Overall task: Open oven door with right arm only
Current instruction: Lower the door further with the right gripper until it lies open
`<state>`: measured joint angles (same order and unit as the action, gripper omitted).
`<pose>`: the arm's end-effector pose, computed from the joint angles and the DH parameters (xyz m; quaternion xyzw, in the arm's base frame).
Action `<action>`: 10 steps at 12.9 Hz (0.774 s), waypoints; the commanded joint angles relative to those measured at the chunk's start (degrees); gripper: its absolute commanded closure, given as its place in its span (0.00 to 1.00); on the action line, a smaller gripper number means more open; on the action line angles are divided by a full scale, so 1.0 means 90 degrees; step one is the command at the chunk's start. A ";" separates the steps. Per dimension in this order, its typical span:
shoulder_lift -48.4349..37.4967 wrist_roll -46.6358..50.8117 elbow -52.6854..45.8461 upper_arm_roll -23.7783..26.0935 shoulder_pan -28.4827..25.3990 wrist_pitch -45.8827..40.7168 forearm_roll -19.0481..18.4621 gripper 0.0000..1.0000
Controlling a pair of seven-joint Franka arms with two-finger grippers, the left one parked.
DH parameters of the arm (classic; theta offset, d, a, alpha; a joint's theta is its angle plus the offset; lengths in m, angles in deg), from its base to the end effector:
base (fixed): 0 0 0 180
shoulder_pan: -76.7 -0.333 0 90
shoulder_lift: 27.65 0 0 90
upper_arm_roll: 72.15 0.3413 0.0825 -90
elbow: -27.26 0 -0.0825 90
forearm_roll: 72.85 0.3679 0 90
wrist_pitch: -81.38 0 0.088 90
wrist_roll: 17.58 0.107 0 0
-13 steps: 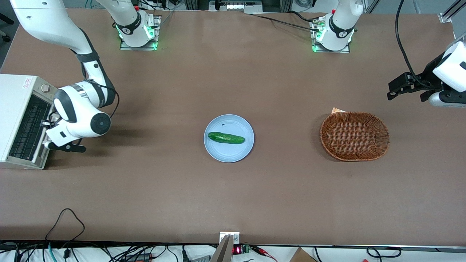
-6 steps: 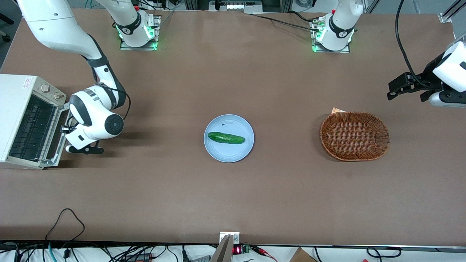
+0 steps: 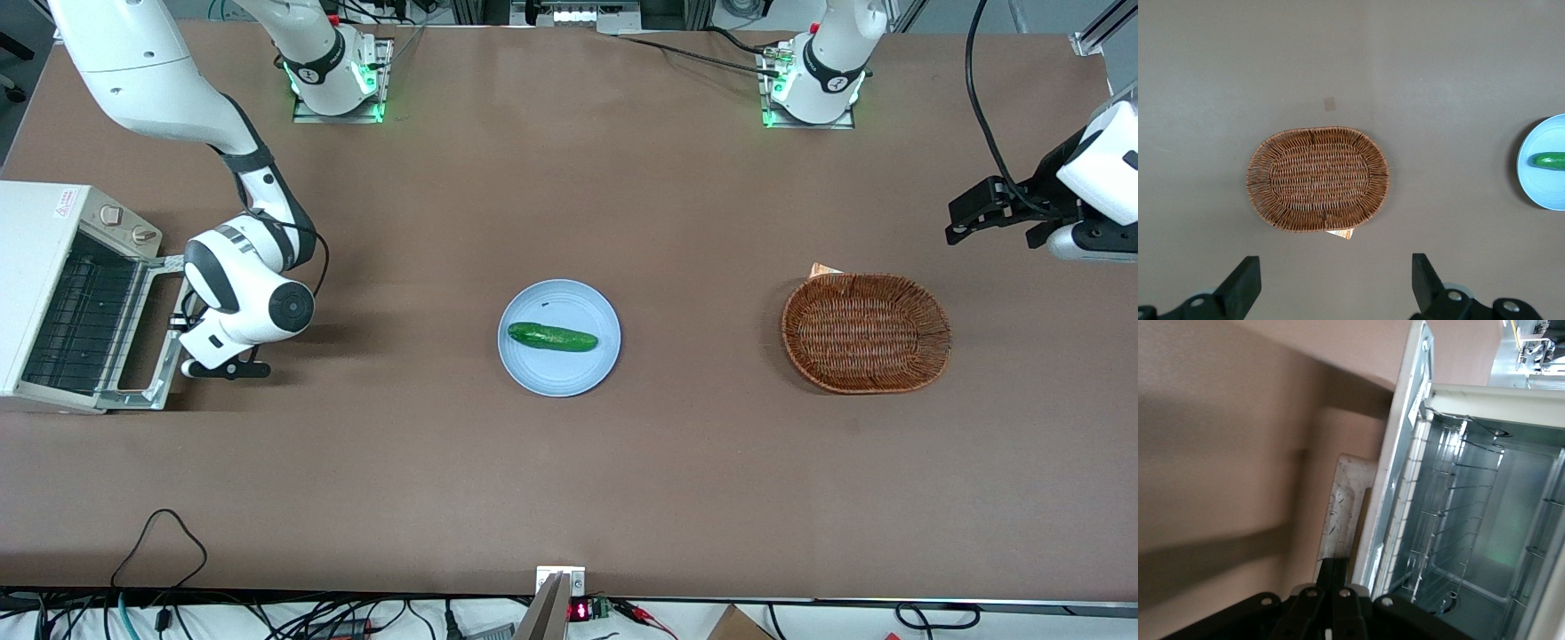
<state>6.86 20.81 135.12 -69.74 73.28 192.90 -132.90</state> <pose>0.6013 0.0013 0.2090 0.8910 0.0526 -0.0647 0.4463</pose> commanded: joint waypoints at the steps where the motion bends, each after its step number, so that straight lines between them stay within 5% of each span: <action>1: 0.0237 0.0168 -0.0138 -0.0122 0.0029 -0.0037 -0.0056 1.00; 10: 0.0609 0.0305 -0.0363 -0.0112 -0.0186 0.0099 0.0393 1.00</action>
<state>11.85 23.01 132.68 -69.97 72.59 193.95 -130.35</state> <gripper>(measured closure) 0.991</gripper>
